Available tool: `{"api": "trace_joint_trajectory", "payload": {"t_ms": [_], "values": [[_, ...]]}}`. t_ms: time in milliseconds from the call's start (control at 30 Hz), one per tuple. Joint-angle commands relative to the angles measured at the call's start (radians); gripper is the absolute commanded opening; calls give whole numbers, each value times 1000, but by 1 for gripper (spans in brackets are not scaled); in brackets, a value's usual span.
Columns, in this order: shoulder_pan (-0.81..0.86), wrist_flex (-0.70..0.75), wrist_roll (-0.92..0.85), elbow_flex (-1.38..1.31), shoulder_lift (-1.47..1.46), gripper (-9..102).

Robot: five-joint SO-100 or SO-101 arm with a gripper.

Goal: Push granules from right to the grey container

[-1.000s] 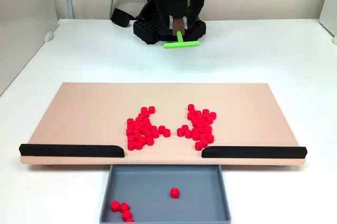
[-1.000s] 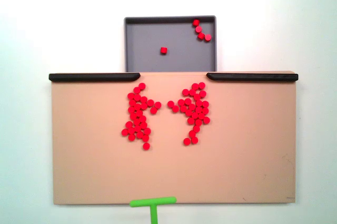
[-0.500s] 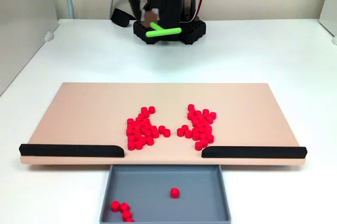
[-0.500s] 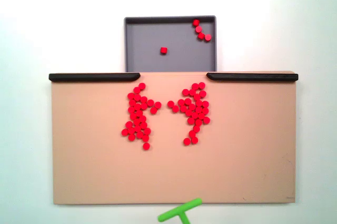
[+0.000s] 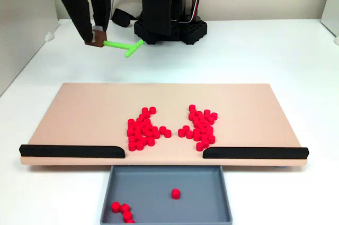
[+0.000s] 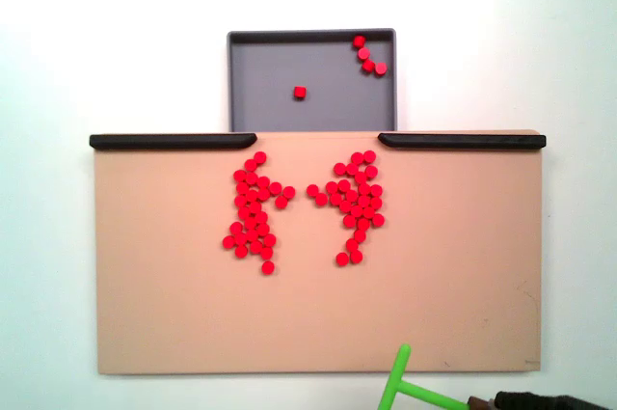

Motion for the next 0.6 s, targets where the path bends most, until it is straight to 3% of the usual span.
{"api": "trace_joint_trajectory", "payload": {"t_ms": [0, 267, 567], "values": [[8, 5, -235, -140, -71, 0], [40, 5, -499, -397, -325, 0], [3, -8, -574, -560, -492, 0]]}}
